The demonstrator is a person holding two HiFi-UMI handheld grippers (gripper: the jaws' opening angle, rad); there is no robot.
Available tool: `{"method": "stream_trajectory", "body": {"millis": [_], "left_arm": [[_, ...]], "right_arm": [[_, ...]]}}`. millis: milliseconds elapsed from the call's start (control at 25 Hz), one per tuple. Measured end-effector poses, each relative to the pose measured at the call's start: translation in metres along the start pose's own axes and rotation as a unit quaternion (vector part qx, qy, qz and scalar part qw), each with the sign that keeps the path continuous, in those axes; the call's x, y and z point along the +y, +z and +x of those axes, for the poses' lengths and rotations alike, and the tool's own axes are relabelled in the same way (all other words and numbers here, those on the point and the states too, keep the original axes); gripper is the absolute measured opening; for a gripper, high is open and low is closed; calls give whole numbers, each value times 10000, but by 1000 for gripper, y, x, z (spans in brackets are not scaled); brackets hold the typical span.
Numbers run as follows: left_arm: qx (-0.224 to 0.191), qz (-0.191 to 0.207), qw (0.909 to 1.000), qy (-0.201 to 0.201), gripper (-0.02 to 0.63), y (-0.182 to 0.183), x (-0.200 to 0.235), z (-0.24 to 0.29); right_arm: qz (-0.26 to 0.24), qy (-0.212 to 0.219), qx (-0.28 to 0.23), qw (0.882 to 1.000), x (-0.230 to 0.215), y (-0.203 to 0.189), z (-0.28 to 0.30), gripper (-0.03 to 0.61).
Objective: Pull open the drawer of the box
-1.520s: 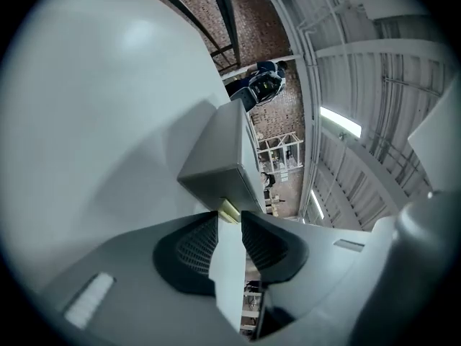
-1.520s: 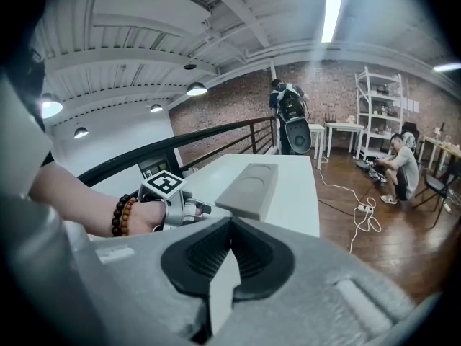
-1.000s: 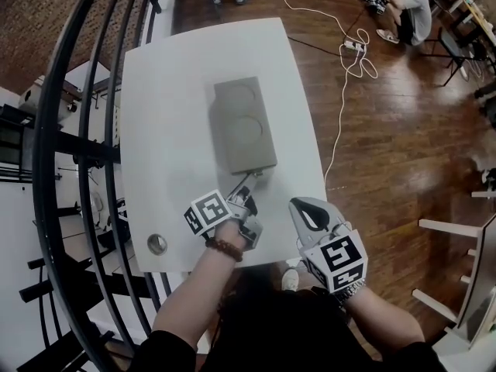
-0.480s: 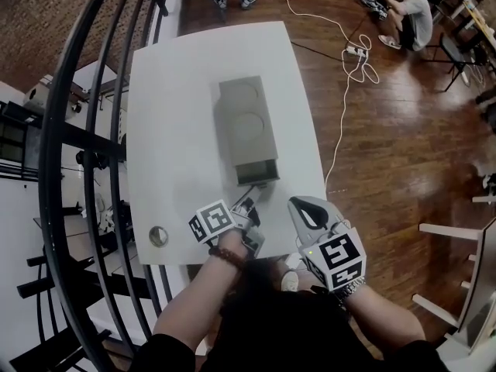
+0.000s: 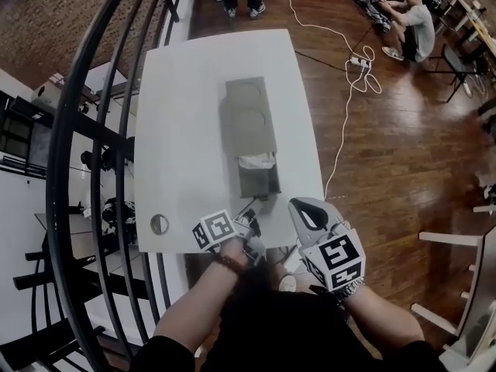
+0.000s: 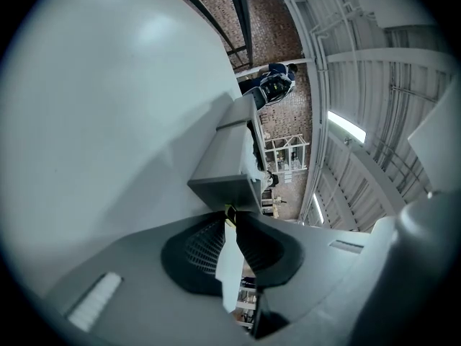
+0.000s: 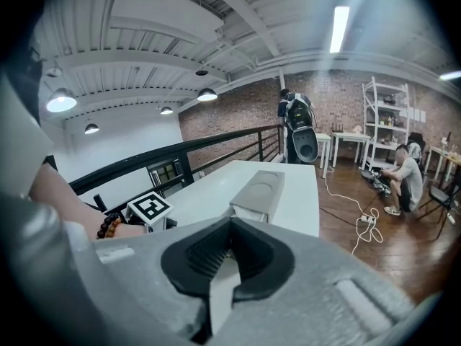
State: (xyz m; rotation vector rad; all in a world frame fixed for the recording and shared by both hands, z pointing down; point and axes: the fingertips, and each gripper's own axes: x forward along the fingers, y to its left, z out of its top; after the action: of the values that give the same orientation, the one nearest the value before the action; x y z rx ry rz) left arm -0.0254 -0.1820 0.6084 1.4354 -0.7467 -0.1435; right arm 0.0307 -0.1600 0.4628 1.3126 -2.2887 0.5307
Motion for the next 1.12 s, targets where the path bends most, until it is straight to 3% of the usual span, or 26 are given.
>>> {"method": "stream_trajectory", "body": {"millis": [1120], "left_arm": [[-151,-206,9997,59,58,-60,20,-42]], "right_arm": [[-204,216,-153,9994,31,-22,-43,-9]]}}
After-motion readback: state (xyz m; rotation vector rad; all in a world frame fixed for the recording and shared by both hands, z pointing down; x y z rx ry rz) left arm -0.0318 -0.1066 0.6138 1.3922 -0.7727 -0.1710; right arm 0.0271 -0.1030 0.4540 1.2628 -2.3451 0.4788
